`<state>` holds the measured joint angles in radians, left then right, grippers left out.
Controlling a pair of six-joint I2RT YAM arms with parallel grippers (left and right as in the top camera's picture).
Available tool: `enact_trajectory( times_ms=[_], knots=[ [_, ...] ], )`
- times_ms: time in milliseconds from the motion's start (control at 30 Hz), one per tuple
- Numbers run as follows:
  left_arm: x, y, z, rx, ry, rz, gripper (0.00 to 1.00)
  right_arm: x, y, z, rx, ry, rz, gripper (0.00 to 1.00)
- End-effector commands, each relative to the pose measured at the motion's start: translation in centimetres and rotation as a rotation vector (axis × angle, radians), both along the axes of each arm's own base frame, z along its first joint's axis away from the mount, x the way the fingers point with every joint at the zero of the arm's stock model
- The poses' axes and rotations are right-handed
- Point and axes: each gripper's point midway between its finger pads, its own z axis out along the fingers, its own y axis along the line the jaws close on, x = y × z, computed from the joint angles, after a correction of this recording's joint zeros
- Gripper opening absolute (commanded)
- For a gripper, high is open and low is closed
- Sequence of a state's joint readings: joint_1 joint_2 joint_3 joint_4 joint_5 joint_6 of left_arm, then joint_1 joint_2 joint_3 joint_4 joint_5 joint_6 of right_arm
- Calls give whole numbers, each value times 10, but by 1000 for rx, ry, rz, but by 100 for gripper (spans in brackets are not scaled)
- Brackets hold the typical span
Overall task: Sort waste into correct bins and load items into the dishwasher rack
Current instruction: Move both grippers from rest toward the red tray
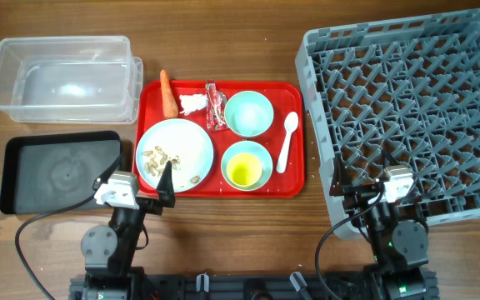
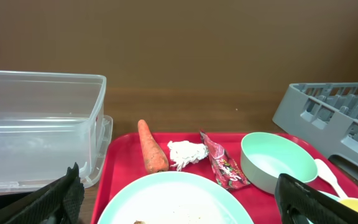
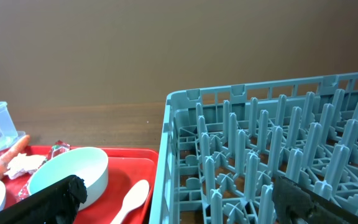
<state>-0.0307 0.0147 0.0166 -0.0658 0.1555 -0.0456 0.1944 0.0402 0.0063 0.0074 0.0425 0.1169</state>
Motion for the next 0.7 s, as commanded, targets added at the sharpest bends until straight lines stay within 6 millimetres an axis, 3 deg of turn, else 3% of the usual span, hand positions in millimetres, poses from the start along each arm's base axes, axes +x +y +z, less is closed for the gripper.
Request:
enact_trajectory(
  times_ms=[0, 333, 467, 567, 667],
  knots=[
    [0, -2, -2, 11, -5, -10, 100, 0, -2, 2, 18, -5, -8, 100],
    [0, -4, 2, 10, -24, -22, 100, 0, -2, 2, 18, -5, -8, 100],
    [-7, -29, 3, -15, -23, -172, 100, -1, 5, 9, 111, -18, 32, 100],
    [-9, -32, 26, -211, -56, -192, 100, -6, 23, 21, 228, -28, 141, 100],
    [-13, -30, 55, -279, -113, -189, 100, -15, 31, 51, 240, -68, 204, 100]
  ],
)
